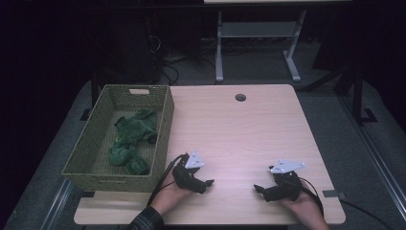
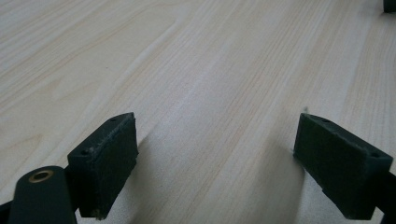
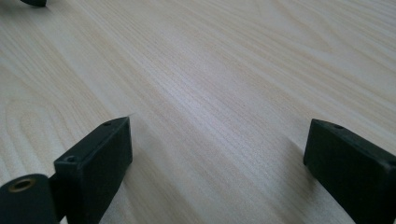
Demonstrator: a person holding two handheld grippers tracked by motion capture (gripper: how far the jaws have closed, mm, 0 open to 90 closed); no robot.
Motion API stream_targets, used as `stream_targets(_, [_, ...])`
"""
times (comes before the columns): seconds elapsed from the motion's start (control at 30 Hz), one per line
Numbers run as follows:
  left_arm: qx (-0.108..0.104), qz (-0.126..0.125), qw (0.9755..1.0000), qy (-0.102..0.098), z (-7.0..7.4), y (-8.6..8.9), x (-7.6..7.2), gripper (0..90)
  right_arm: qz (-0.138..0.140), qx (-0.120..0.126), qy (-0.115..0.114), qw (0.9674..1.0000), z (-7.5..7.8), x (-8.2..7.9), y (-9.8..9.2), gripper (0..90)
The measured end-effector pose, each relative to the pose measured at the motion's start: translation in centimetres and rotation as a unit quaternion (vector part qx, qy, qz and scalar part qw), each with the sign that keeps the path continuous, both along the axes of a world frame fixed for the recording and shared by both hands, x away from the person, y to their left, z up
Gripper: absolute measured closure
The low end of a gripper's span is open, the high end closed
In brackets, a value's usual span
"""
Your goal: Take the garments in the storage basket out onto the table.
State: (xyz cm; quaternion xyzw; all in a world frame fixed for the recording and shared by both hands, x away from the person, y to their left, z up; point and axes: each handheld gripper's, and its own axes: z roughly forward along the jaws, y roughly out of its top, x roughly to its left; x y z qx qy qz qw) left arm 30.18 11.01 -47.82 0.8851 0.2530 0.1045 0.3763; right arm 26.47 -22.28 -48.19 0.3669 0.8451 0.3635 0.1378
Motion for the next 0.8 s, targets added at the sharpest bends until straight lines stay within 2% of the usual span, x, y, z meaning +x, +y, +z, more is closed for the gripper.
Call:
stream_targets(0.2, [0.002,-0.006,1.0000,-0.001,0.0,0.1,0.1,12.8,0.000,0.000,0.002,1.0000,0.0,0.0,0.0,7.4])
stream_targets(0.53, [0.026,-0.011,0.9996,0.005,0.5,-0.1,0.4,13.3,0.000,0.001,0.002,1.0000,0.0,0.0,0.0,7.4])
stream_targets(0.8, [0.014,-0.006,0.9999,0.002,1.2,-0.1,0.5,13.3,0.000,0.001,0.002,1.0000,0.0,0.0,0.0,7.4])
